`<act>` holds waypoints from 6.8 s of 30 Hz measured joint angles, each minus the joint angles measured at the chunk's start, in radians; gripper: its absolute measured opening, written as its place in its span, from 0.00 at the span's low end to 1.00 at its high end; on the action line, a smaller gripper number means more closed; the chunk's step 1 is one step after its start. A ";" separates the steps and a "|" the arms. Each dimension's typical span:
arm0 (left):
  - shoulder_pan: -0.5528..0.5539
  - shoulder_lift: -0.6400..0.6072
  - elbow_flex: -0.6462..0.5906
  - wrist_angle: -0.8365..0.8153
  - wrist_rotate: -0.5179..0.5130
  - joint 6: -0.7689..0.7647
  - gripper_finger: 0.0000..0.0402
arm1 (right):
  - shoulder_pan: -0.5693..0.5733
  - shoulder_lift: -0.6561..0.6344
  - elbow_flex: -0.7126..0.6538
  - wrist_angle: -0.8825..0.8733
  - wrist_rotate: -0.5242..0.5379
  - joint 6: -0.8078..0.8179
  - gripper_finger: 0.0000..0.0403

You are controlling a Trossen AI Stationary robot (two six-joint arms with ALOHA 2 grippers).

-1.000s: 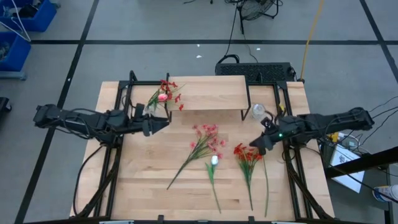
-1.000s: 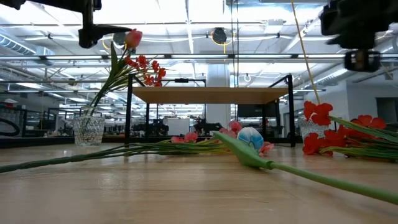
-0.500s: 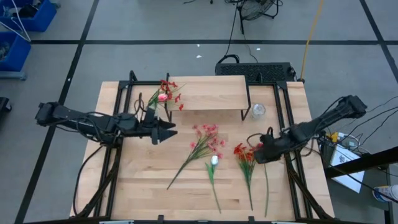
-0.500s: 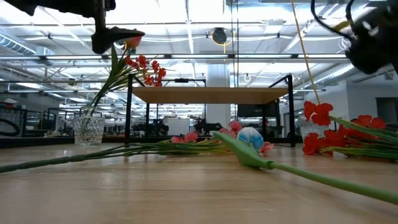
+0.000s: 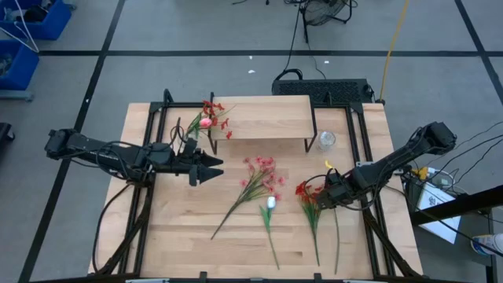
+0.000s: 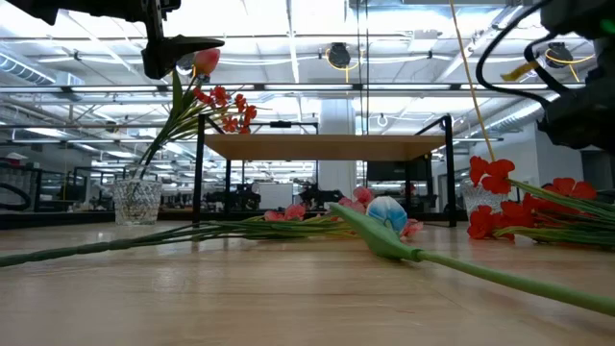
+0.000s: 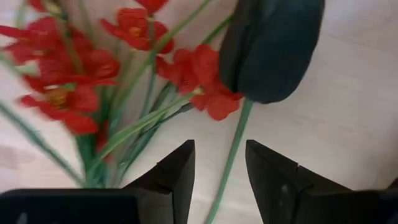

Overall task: Pick and place flowers into a vace then onto a shelf
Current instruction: Put the black flower into the right transparent vase

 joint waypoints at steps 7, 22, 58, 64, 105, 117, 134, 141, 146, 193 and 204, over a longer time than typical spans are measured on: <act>0.000 0.000 0.000 0.000 0.000 0.008 0.96 | 0.000 0.021 -0.065 0.047 0.004 0.010 0.33; 0.000 0.000 0.000 -0.004 -0.002 0.015 0.96 | -0.018 0.008 -0.119 0.088 0.010 0.013 0.12; 0.003 0.000 0.000 -0.012 -0.002 0.083 0.96 | -0.056 -0.264 0.363 -0.705 0.840 -0.066 0.00; 0.003 0.000 -0.001 -0.005 -0.002 0.072 0.96 | -0.136 -0.263 0.422 -0.655 1.061 -0.372 0.00; 0.003 0.000 -0.001 -0.031 -0.105 -0.004 0.96 | -0.629 -0.334 0.477 0.212 1.176 -1.683 0.00; 0.020 0.000 -0.001 -0.036 -0.108 -0.003 0.96 | -0.577 -0.335 0.477 0.214 1.201 -1.642 0.00; 0.032 0.000 -0.001 -0.038 -0.106 0.015 0.96 | -0.457 -0.335 0.536 0.096 1.357 -1.539 0.00; 0.031 0.000 -0.001 -0.044 -0.106 0.015 0.96 | -0.457 -0.331 0.536 -0.039 1.362 -1.398 0.00; 0.031 0.000 -0.001 -0.044 -0.107 0.015 0.96 | -0.468 -0.332 0.536 -0.059 1.362 -1.390 0.00; 0.081 0.000 -0.001 -0.057 -0.099 0.024 0.96 | -0.609 -0.315 0.303 0.052 1.144 -1.315 0.03; 0.080 0.000 -0.001 -0.057 -0.097 0.018 0.96 | -0.667 -0.321 0.211 0.163 1.073 -1.202 0.10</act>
